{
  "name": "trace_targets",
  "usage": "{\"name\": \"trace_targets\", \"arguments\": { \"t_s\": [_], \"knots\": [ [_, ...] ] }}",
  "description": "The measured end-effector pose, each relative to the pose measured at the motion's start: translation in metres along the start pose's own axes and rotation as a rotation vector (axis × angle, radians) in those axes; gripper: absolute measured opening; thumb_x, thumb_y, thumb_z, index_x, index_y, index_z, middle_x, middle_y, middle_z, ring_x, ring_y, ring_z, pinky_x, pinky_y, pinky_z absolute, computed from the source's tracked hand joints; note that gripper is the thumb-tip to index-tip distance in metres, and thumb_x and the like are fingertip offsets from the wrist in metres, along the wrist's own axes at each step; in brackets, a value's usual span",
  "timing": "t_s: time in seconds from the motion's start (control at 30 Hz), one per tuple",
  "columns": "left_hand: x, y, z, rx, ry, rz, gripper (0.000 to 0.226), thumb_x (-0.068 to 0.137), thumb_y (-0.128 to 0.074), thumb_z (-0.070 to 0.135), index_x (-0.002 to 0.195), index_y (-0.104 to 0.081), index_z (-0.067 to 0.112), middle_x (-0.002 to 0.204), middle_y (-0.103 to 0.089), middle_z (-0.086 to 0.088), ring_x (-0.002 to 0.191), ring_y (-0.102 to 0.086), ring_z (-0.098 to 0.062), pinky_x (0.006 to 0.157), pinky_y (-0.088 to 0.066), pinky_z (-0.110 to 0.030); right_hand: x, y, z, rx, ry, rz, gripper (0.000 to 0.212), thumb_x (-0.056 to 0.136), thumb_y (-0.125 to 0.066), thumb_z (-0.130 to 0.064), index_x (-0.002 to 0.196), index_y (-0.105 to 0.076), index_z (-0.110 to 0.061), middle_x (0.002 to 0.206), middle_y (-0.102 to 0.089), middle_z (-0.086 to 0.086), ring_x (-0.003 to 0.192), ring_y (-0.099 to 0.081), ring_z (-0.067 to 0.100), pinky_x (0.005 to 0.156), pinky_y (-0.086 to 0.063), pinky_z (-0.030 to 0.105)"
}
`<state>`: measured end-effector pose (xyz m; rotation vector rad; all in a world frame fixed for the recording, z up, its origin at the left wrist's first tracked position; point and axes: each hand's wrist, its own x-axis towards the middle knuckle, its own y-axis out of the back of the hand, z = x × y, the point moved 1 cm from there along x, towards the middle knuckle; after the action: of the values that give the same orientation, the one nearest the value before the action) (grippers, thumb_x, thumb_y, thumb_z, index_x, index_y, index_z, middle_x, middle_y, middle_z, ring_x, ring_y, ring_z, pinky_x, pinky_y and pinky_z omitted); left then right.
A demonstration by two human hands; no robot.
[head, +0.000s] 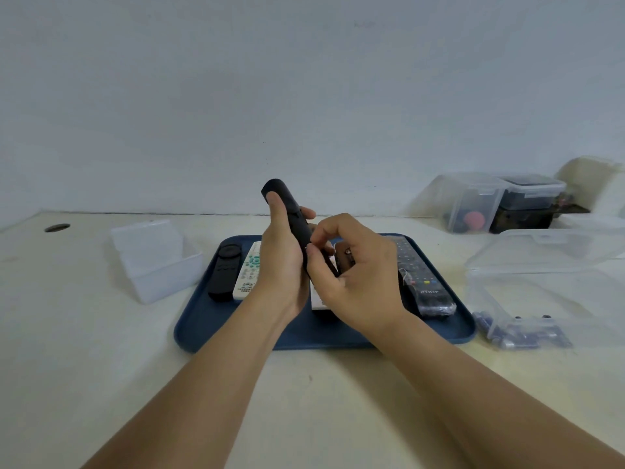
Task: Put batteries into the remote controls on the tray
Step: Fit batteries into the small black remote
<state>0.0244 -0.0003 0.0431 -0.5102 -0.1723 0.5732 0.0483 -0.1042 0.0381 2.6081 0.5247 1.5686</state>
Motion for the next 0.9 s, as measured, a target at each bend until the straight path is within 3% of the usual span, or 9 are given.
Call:
{"name": "trace_targets", "arguments": {
  "t_s": [0.2,0.4,0.53,0.67,0.77,0.9],
  "knots": [
    [-0.002,-0.002,0.003,0.003,-0.029,0.130,0.061,0.095,-0.036,0.072,0.086,-0.053,0.015,0.058,-0.054,0.000,0.050,-0.054,-0.019,0.060,-0.049,-0.033,0.001,-0.003,0.002,-0.105,0.109,0.041,0.015,0.078,-0.071,0.010,0.078,-0.066,-0.004,0.063,-0.039,-0.031,0.053,-0.045,-0.008,0.060,-0.030,0.004],
    [-0.004,0.000,0.003,0.079,-0.052,0.258,0.062,0.096,-0.031,0.072,0.084,-0.047,0.014,0.055,-0.045,0.005,0.066,-0.049,-0.020,0.074,-0.047,-0.037,-0.003,-0.006,0.009,-0.055,0.058,-0.030,0.013,0.082,-0.070,0.006,0.082,-0.069,-0.007,0.063,-0.060,-0.007,0.050,-0.046,0.007,0.053,-0.033,0.012],
    [-0.003,0.001,0.002,0.114,-0.064,0.283,0.062,0.098,-0.028,0.071,0.085,-0.047,0.013,0.056,-0.045,0.006,0.065,-0.050,-0.019,0.075,-0.048,-0.037,-0.006,-0.011,0.008,0.057,-0.099,-0.009,0.014,0.082,-0.070,0.003,0.081,-0.070,-0.011,0.066,-0.066,-0.003,0.044,-0.038,0.007,0.050,-0.029,0.012],
    [-0.002,0.002,0.003,0.112,-0.061,0.297,0.061,0.098,-0.026,0.071,0.086,-0.050,0.016,0.069,-0.049,0.002,0.071,-0.055,-0.019,0.083,-0.052,-0.038,-0.006,-0.016,0.009,0.128,-0.223,-0.005,0.015,0.085,-0.070,0.000,0.081,-0.069,-0.015,0.071,-0.068,-0.008,0.043,-0.033,0.007,0.048,-0.031,0.018],
    [0.000,0.005,0.004,0.158,-0.102,0.329,0.061,0.098,-0.023,0.071,0.086,-0.049,0.017,0.070,-0.047,0.003,0.073,-0.052,-0.018,0.073,-0.047,-0.032,-0.005,-0.019,0.010,0.187,-0.329,-0.013,0.015,0.086,-0.070,-0.002,0.082,-0.069,-0.017,0.076,-0.069,-0.010,0.048,-0.040,0.005,0.052,-0.036,0.021],
    [0.003,0.007,0.000,0.204,-0.139,0.333,0.061,0.098,-0.022,0.071,0.085,-0.049,0.019,0.077,-0.048,0.004,0.079,-0.053,-0.018,0.075,-0.044,-0.032,-0.004,-0.021,0.013,0.245,-0.437,-0.024,0.016,0.086,-0.069,-0.004,0.082,-0.070,-0.019,0.077,-0.070,-0.008,0.054,-0.050,0.002,0.057,-0.040,0.025]
  ]
}}
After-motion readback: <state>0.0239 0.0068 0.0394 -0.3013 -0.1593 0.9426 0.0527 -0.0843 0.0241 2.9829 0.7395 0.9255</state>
